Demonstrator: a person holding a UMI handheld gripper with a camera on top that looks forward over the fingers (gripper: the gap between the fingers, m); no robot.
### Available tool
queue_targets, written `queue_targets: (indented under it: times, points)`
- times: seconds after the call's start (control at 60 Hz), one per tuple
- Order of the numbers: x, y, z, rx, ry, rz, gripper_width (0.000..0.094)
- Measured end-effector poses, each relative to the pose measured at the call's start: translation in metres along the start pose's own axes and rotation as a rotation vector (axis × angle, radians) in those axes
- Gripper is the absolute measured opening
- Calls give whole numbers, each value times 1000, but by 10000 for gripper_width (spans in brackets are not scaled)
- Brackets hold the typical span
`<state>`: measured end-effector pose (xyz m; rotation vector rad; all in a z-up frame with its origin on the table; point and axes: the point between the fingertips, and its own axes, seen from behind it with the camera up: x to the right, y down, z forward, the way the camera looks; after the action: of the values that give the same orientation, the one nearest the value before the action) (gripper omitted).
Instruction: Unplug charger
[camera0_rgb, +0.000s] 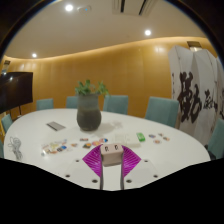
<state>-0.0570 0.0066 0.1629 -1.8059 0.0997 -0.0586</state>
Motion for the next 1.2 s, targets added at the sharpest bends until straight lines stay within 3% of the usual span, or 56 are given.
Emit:
queue_targets:
  times: [0.1,0.2,0.267,0.367,0.483,0.783,1.067,1.2]
  points:
    - [31,81,22,-180,52,20,263]
    - [37,136,35,-281,56,46,315]
    - [38,137,36,-284,49,62,359]
    - [42,129,32,-233,60,48,651]
    - [38,111,7,-184,54,28,876]
    - [31,104,-116,-131,129,-19,873]
    - [-5,122,-184,-148,50,7,873]
    - [2,128,-193,-151,78,-32,870]
